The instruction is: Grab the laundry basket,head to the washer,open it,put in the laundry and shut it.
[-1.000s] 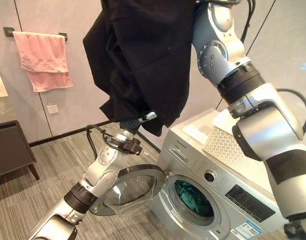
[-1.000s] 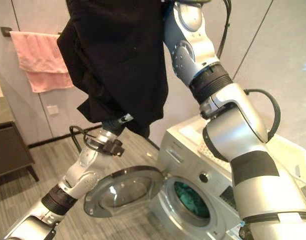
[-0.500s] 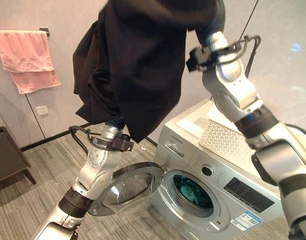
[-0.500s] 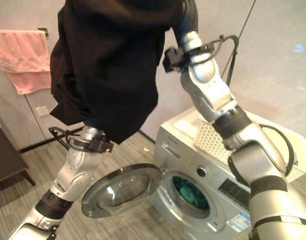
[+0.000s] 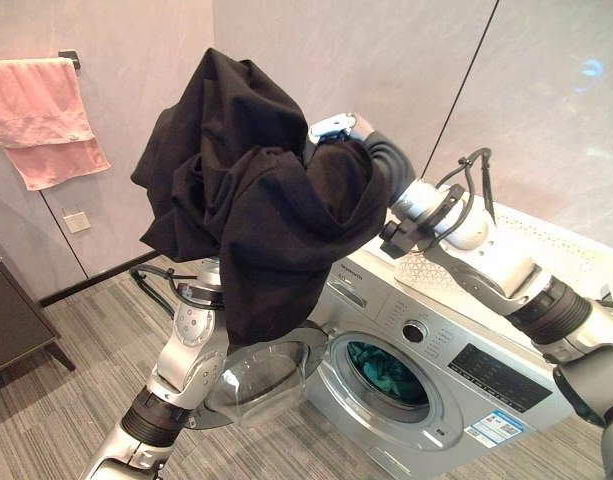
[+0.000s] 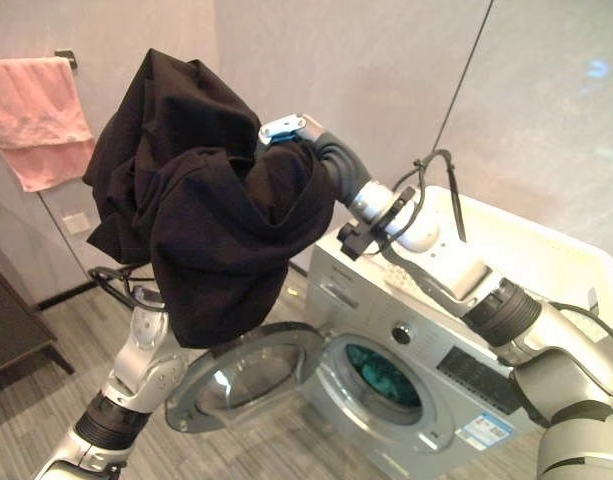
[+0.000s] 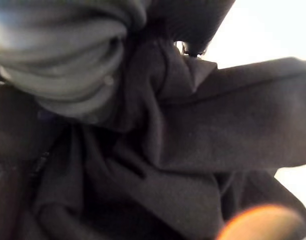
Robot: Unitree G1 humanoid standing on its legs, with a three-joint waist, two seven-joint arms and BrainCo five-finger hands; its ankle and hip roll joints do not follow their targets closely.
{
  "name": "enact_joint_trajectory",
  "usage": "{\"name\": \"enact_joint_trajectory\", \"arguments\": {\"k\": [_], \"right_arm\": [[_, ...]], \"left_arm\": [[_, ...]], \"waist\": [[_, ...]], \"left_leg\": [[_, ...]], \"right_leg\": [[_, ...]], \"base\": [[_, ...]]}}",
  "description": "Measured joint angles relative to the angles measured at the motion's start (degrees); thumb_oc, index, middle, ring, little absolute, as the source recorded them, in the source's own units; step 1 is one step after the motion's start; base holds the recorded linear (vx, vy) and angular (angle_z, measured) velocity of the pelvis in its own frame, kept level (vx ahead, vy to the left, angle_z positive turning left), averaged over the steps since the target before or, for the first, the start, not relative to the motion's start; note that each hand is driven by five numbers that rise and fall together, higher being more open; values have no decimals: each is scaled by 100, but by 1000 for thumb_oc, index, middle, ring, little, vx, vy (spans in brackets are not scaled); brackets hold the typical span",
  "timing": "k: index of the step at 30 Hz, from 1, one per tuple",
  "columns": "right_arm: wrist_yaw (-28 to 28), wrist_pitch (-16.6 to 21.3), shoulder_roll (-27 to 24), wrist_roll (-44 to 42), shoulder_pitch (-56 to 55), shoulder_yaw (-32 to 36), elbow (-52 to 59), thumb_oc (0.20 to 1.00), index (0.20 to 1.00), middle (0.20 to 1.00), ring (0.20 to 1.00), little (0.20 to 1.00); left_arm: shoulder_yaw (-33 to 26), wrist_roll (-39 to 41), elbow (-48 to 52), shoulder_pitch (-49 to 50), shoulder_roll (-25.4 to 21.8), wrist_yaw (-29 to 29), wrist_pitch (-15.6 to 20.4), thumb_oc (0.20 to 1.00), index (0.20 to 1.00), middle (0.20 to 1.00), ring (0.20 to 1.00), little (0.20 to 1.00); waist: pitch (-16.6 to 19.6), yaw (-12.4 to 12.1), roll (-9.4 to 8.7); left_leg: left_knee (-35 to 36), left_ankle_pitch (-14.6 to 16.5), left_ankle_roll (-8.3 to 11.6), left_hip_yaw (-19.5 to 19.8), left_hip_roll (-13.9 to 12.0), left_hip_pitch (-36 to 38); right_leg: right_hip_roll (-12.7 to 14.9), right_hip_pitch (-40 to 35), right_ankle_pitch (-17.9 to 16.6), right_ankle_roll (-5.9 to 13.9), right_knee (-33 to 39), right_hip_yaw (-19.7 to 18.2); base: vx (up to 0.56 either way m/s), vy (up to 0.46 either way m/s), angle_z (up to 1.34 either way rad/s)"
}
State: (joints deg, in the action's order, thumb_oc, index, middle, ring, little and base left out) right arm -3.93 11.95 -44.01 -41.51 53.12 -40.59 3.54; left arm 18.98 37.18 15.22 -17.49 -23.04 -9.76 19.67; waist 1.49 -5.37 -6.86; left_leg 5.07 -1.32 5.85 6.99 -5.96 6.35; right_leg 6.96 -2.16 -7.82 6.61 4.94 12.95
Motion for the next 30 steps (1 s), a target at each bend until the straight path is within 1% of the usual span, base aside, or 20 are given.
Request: {"name": "enact_joint_trajectory", "arguments": {"k": [1, 2, 3, 8, 13, 17, 18, 19, 22, 25, 27, 30], "right_arm": [[0, -1, 59, 3, -7, -1, -49, 410, 410, 410, 410, 410], [6, -1, 147, 1, -13, 1, -91, 909, 909, 909, 909, 909], [-16, -46, 347, 4, -38, -1, -143, 1000, 1000, 1000, 1000, 1000], [-33, -61, 372, 8, -180, 39, -157, 1000, 1000, 1000, 1000, 1000], [-105, -68, 372, 17, -532, 186, -148, 1000, 1000, 1000, 1000, 1000], [-109, -79, 372, 24, -738, 349, -149, 1000, 1000, 1000, 1000, 1000], [-104, -85, 378, 215, -921, 609, -44, 1000, 1000, 1000, 1000, 1000], [-5, -71, 381, 781, -1139, 1083, 118, 1000, 1000, 1000, 1000, 1000], [224, -48, 397, 1242, -1240, 1485, 109, 1000, 1000, 1000, 1000, 1000], [421, 72, 633, 1727, -1650, 2111, 231, 1000, 1000, 1000, 1000, 1000], [724, 146, 639, 2251, -2084, 2691, 249, 1000, 1000, 1000, 1000, 1000], [1189, 173, 632, 2951, -2478, 3312, 234, 1000, 1000, 1000, 1000, 1000]], "left_arm": [[0, 10, 0, 10, 1, 6, 1, 200, 200, 200, 200, 200], [-9, 29, 1, 9, -1, 20, 8, 200, 200, 200, 200, 200], [-33, 48, -2, 9, -11, 40, 26, 200, 200, 200, 200, 200], [-261, 61, -5, 134, -5, 94, 74, 200, 200, 200, 200, 200], [-266, 120, -5, 328, 94, 189, 127, 200, 200, 200, 200, 200], [-273, 120, -6, 423, 92, 213, 128, 200, 200, 200, 200, 200], [-287, 119, -6, 453, 101, 251, 131, 200, 200, 200, 200, 200], [-463, 128, -7, 617, 104, 341, 132, 200, 200, 200, 200, 200], [-668, 278, -16, 721, 107, 398, 132, 200, 200, 200, 200, 200], [-980, 302, -20, 926, 231, 415, 138, 200, 200, 200, 200, 200], [-1178, 340, -51, 1050, 348, 426, 140, 200, 200, 200, 200, 200], [-1332, 343, -60, 1150, 341, 448, 143, 200, 200, 200, 200, 200]], "waist": [[-7, -2, -11], [-16, -2, -23], [-43, -10, -48], [-55, -11, -75], [-63, -16, -64], [-99, -9, -19], [-110, -16, -7], [-158, -8, 53], [-231, 37, 155], [-309, 90, 265], [-360, 141, 345], [-382, 190, 381]], "left_leg": [[-1, -1, 2, -5, 2, 12], [-1, -2, 4, -15, 2, 46], [0, 0, 1, -68, 4, 54], [12, 35, -49, -125, 22, 65], [1, 34, -51, -134, 41, 76], [1, 36, -50, -217, 71, 167], [1, 56, -83, -263, 84, 186], [-8, 52, -85, -335, 141, 255], [-10, 96, -153, -465, 240, 292], [-13, 130, -217, -625, 338, 425], [-12, 153, -292, -662, 439, 461], [-87, 194, -366, -715, 531, 460]], "right_leg": [[0, 0, -3, 0, 0, -9], [0, 0, -7, 1, 0, -19], [0, -2, -18, 10, 0, -93], [20, 4, -18, 9, 0, -145], [35, 4, -28, 23, 0, -158], [54, -34, -41, 41, -1, -224], [64, -31, -40, 41, -2, -282], [106, -16, -73, 76, -5, -366], [188, -9, -106, 126, -8, -496], [270, 5, -114, 160, -68, -658], [365, -2, -78, 192, -143, -730], [464, 10, -66, 242, -197, -777]], "base": [[-40, 16, -4], [-20, 23, -11], [-29, 26, -17], [-12, 8, -6], [-18, 32, -1], [-34, 54, -11], [-106, 137, -24], [-121, 163, -29], [-68, 108, -24], [-49, 112, -23], [-31, 87, -13], [-23, 81, -7]]}}
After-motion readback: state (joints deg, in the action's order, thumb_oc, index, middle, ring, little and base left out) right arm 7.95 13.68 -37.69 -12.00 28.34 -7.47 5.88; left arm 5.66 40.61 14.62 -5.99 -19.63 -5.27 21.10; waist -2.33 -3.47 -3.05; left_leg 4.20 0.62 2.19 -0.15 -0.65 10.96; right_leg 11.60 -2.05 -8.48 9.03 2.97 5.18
